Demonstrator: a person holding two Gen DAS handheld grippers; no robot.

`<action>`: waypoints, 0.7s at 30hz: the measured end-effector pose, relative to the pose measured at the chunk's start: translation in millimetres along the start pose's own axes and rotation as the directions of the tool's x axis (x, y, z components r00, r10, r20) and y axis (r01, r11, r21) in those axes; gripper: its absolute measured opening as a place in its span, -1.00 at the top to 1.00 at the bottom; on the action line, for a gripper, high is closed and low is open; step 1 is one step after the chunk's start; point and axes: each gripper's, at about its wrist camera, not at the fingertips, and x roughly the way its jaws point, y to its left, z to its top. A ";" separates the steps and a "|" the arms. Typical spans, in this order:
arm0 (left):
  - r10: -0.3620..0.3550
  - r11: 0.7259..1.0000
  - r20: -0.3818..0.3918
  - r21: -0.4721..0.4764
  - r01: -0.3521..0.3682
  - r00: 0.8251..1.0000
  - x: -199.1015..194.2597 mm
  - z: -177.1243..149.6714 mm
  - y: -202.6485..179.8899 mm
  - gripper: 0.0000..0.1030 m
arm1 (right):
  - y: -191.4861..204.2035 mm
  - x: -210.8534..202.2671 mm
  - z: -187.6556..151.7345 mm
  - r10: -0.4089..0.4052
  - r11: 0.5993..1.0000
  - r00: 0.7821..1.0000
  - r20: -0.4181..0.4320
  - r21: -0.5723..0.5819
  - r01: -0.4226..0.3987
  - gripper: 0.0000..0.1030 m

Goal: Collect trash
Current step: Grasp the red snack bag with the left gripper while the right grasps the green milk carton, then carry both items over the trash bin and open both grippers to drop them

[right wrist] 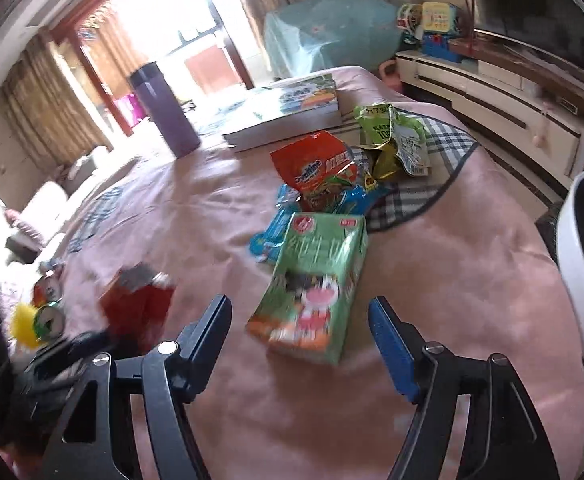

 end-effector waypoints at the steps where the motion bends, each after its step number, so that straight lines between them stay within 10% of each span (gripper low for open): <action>1: -0.001 1.000 -0.001 0.002 0.001 1.000 -1.2 -0.6 -2.4 0.33 | -2.1 7.9 -0.1 -0.003 1.000 1.000 -0.016 0.007 0.003 -0.38; 6: -0.006 1.000 0.006 0.026 0.006 1.000 -5.9 -2.2 -14.9 0.33 | -11.3 -6.2 -9.4 0.040 0.999 0.999 0.013 0.013 -0.040 0.01; 21: -0.045 0.993 -0.016 0.104 0.046 0.999 -6.9 -15.5 -70.1 0.33 | -55.7 -65.7 -48.6 -0.023 1.000 1.000 -0.014 -0.011 0.023 0.00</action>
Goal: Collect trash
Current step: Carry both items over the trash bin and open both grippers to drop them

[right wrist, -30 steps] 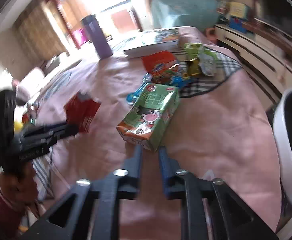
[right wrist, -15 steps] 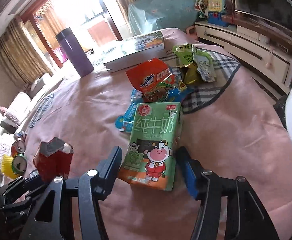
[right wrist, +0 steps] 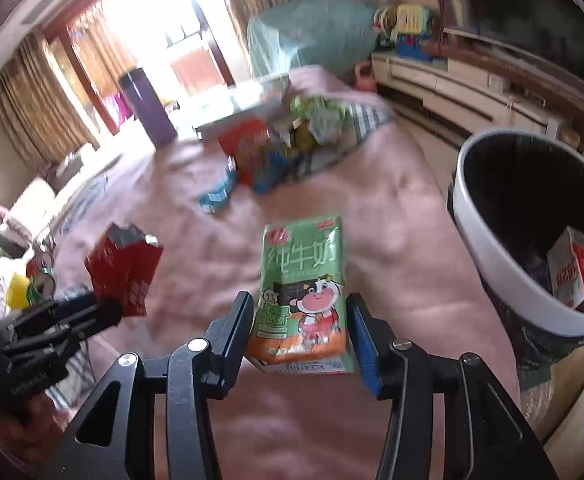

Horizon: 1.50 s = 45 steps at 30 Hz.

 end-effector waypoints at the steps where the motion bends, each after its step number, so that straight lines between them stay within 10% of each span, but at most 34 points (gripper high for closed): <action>1: 0.001 1.000 0.000 0.001 -0.001 1.000 2.4 0.4 -0.6 0.33 | 0.8 1.9 1.5 -0.004 1.000 1.000 0.003 -0.007 0.004 0.00; 45: -0.104 0.954 0.007 0.283 0.098 0.995 33.7 69.4 -189.0 0.33 | -139.7 -118.8 6.2 -0.108 0.970 0.956 0.274 0.241 0.041 0.16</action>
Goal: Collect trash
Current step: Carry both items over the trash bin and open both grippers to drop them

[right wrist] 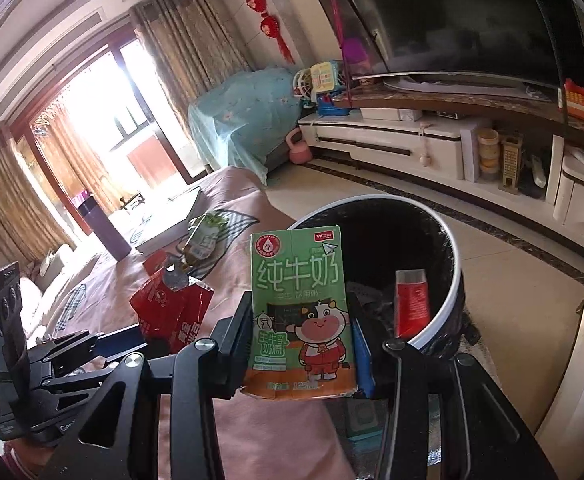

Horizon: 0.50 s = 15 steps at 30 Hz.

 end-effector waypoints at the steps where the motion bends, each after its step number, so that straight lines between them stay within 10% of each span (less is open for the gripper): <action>1: 0.001 1.000 0.000 0.007 -0.001 1.000 1.8 2.9 -2.9 0.33 | -3.3 0.8 1.3 -0.001 1.000 1.000 -0.002 0.006 0.001 0.16; 15: -0.004 0.999 -0.027 0.047 0.005 1.000 30.8 29.5 -28.3 0.33 | -31.7 8.7 15.9 -0.006 0.998 1.000 -0.012 0.062 0.007 0.16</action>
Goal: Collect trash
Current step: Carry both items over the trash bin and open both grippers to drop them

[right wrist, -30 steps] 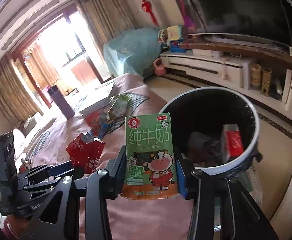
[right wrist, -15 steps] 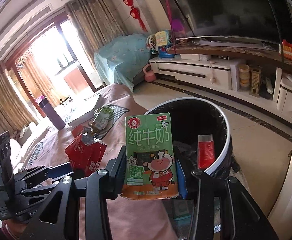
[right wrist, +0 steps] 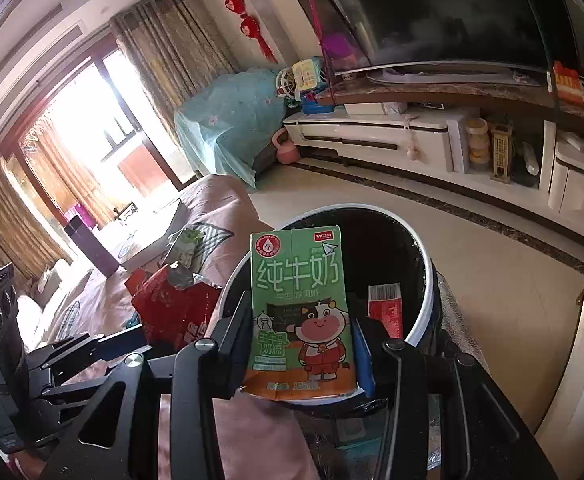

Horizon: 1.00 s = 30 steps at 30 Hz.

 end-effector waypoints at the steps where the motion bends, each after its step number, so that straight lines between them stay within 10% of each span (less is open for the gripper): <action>1: 0.000 1.000 -0.001 0.001 0.000 1.000 1.0 -0.1 0.5 0.33 | -1.3 0.4 1.1 -0.003 1.000 1.000 -0.001 0.002 0.003 0.16; 30: -0.033 0.999 -0.080 -0.025 0.031 0.996 53.6 27.5 -2.4 0.24 | -24.8 35.5 21.4 -0.038 0.999 0.997 -0.062 0.018 0.039 0.15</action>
